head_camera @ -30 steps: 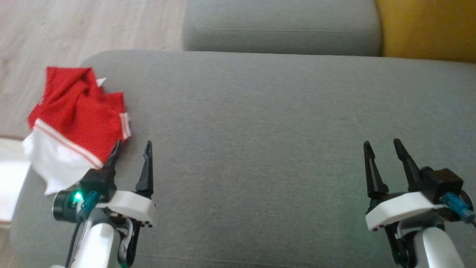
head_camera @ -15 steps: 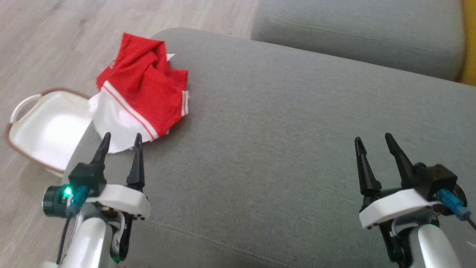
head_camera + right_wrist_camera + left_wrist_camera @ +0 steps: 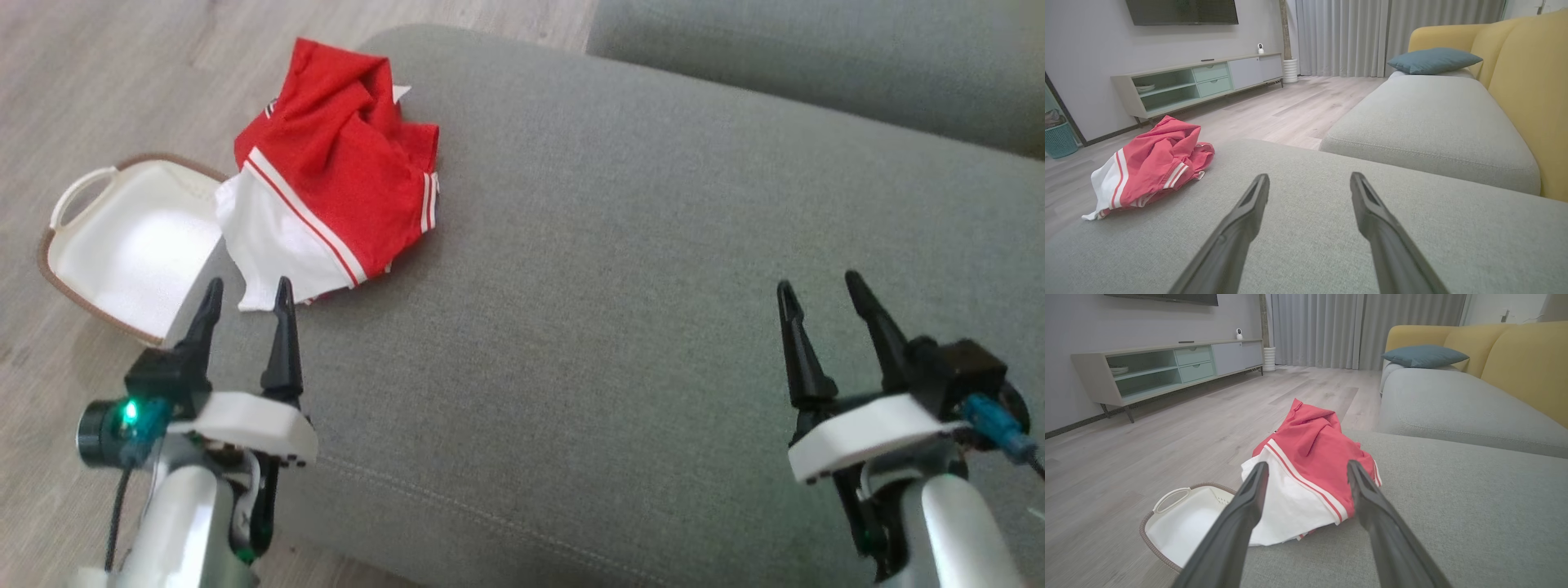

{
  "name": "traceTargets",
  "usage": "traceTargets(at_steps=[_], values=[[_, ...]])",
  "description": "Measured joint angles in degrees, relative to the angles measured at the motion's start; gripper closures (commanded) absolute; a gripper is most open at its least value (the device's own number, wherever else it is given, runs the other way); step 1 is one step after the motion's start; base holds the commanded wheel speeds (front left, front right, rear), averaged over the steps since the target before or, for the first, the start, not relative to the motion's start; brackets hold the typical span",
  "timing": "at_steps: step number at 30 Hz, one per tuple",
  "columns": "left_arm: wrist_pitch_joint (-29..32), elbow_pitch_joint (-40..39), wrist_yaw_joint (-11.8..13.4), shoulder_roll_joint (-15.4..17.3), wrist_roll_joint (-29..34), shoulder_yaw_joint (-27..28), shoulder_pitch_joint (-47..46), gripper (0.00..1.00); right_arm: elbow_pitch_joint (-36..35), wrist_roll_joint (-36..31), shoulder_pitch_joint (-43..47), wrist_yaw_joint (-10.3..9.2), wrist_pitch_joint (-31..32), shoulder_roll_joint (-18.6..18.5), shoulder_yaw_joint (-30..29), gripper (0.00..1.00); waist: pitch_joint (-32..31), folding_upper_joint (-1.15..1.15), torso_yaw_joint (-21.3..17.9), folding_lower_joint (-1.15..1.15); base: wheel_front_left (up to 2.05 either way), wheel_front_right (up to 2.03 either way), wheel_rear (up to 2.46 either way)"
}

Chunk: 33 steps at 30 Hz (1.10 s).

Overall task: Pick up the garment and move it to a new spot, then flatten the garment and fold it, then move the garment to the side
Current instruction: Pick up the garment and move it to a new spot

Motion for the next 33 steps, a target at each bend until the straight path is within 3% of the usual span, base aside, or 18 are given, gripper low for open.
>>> traceTargets(at_steps=[8,17,25,26,27,28,33], values=[[1.9,6.5,-2.0,0.7,-2.4,1.4,-10.0,0.0,-4.2,-2.1,-3.5,0.0,3.5,-0.9,-0.2,0.0,6.1,0.0,-0.7,0.0,0.0,0.0,0.0],[12.0,28.0,-5.8,0.7,-7.8,2.9,-28.4,0.0,-8.4,-2.3,-7.3,0.0,6.9,-4.9,-0.9,0.0,17.2,0.0,-2.1,0.01,0.0,0.0,0.0],[15.3,40.8,-8.1,1.1,-10.7,4.5,-36.7,0.0,-9.6,-2.3,-7.3,0.0,7.5,-5.4,-0.9,0.0,20.9,0.0,-3.0,0.01,0.0,0.0,0.0],[15.9,42.1,-8.1,1.3,-10.9,4.5,-37.3,0.07,-9.6,-2.3,-7.4,0.0,7.5,-5.4,-0.9,0.0,20.9,0.0,-3.1,0.01,0.0,0.0,0.0],[16.4,43.3,-8.6,1.3,-11.3,4.5,-37.9,0.57,-9.7,-2.3,-7.4,0.0,7.5,-5.4,-0.8,0.0,21.0,0.0,-3.1,0.01,0.0,0.0,0.0],[16.5,44.1,-8.6,1.4,-11.4,4.5,-38.4,1.0,-9.7,-2.3,-7.4,0.0,7.7,-5.4,-0.8,0.0,21.0,0.0,-3.1,0.0,0.0,0.0,0.0],[12.3,46.3,-8.9,2.5,-11.6,4.4,-39.2,1.0,-9.7,-2.3,-8.3,0.0,8.0,-5.4,-0.8,0.0,20.1,0.0,-3.2,0.01,0.0,0.0,0.0]])
